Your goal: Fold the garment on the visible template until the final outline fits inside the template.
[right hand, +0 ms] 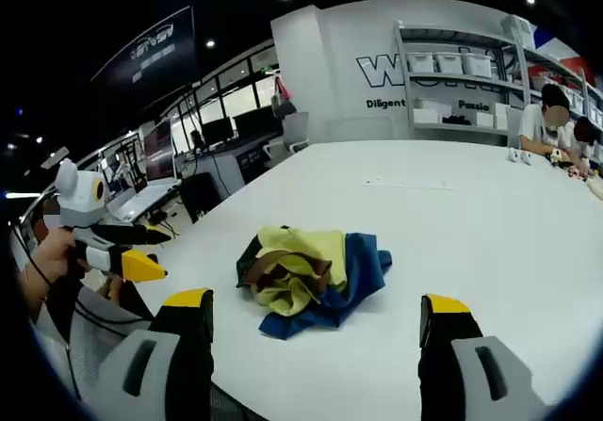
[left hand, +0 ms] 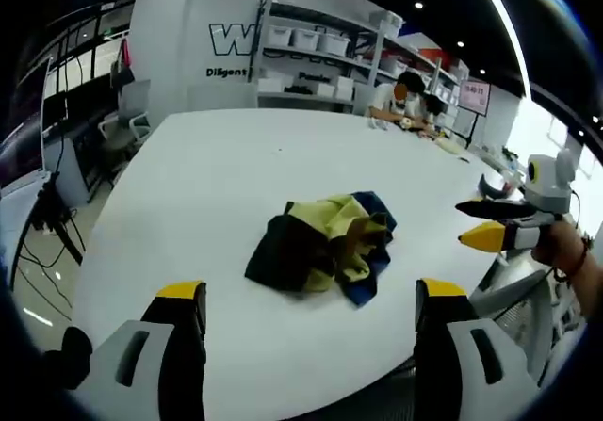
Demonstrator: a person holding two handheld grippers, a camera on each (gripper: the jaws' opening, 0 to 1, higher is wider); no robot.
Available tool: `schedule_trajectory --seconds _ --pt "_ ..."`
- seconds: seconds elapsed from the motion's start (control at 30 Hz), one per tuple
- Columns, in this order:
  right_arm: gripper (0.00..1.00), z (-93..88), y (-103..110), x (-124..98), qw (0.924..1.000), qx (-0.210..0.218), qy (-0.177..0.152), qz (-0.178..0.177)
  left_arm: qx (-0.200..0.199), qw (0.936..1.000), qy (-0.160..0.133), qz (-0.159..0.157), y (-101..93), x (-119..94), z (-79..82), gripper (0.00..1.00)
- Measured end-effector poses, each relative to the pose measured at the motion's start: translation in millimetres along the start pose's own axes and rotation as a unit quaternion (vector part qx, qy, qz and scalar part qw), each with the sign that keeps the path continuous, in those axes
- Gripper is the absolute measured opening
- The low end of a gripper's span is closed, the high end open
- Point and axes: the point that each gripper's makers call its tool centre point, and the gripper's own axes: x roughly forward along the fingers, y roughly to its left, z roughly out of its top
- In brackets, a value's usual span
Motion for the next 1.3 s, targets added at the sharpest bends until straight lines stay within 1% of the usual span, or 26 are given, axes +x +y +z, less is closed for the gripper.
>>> schedule_trajectory --seconds 0.27,0.4,0.57,0.67,0.8,1.17,1.3 --pt "0.89 0.2 -1.4 -1.4 1.0000 -0.002 -0.003 0.000 0.004 1.0000 0.002 0.002 -0.6 0.5 -0.3 0.88" --pt "0.88 -1.1 -2.2 -0.9 1.0000 0.001 0.000 0.001 0.027 0.9995 0.009 0.011 1.0 1.1 -2.4 0.88" --pt "0.89 -1.9 -2.4 -0.8 1.0000 0.000 0.002 0.001 0.018 0.9998 0.008 0.007 1.5 0.6 -2.8 0.86" --pt "0.89 -3.0 -2.6 -0.7 1.0000 0.000 0.005 0.001 0.014 0.9998 0.013 0.005 2.2 0.5 -4.4 0.84" --pt "0.89 -5.1 -2.6 -0.4 1.0000 -0.002 0.009 0.001 0.015 0.9998 0.010 0.006 2.9 -0.5 -3.0 0.85" --pt "0.89 -6.3 -3.6 -0.1 0.9999 -0.002 0.014 0.001 0.014 0.9997 0.017 0.007 4.7 0.0 -5.5 0.84" --pt "0.89 -6.7 -3.4 -0.7 0.9999 -0.003 0.015 0.002 0.013 0.9998 0.014 0.005 4.2 0.6 -4.3 0.84"
